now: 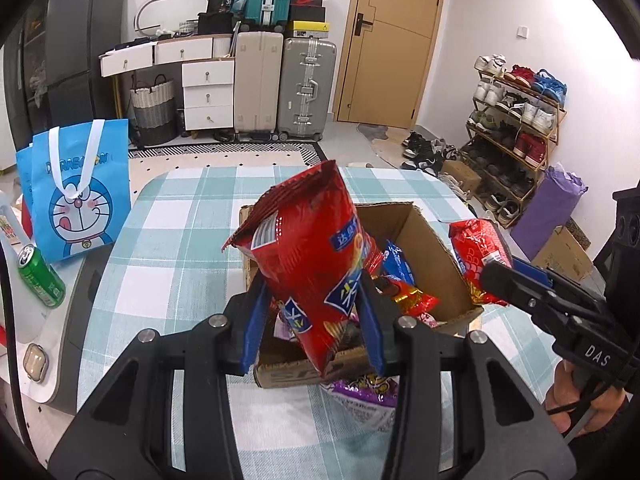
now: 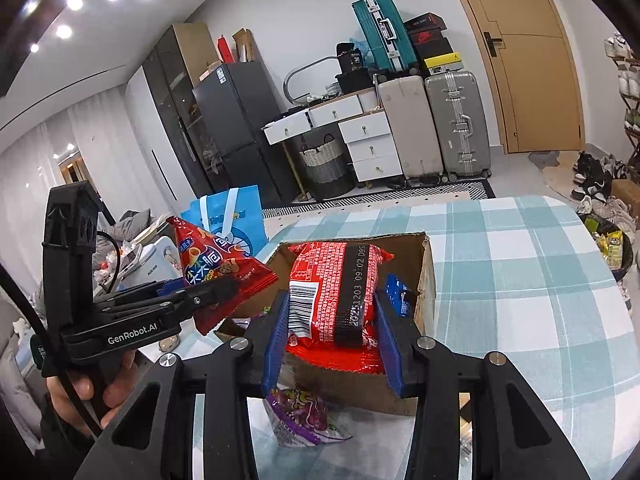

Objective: Organize snacks
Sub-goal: 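Lift the red chip bag and red wafer pack over the SF box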

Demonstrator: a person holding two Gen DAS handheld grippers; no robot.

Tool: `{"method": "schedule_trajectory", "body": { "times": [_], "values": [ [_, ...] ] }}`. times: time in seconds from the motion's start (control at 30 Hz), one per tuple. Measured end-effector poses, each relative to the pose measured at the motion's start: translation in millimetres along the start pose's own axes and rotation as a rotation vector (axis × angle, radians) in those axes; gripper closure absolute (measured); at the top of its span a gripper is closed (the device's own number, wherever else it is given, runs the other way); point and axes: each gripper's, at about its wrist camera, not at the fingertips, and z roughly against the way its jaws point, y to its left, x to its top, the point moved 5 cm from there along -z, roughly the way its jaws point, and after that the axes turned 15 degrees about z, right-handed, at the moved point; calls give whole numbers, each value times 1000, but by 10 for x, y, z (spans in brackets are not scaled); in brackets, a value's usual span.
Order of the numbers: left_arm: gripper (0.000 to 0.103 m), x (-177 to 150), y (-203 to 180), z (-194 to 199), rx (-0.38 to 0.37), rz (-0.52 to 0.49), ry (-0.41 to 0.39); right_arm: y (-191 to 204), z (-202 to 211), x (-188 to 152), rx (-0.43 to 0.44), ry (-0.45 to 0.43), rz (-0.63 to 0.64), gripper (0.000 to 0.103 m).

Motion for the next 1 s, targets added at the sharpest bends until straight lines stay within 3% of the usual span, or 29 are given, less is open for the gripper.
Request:
{"method": "schedule_trajectory", "body": {
  "times": [0.6,1.0],
  "values": [
    [65,25,11,-622,89,-17,2,-179,-473,6,-16,59,-74,62],
    [65,-17,2,-902,100,-29,24,-301,-752,-44,-33,101,-106,62]
  ]
}}
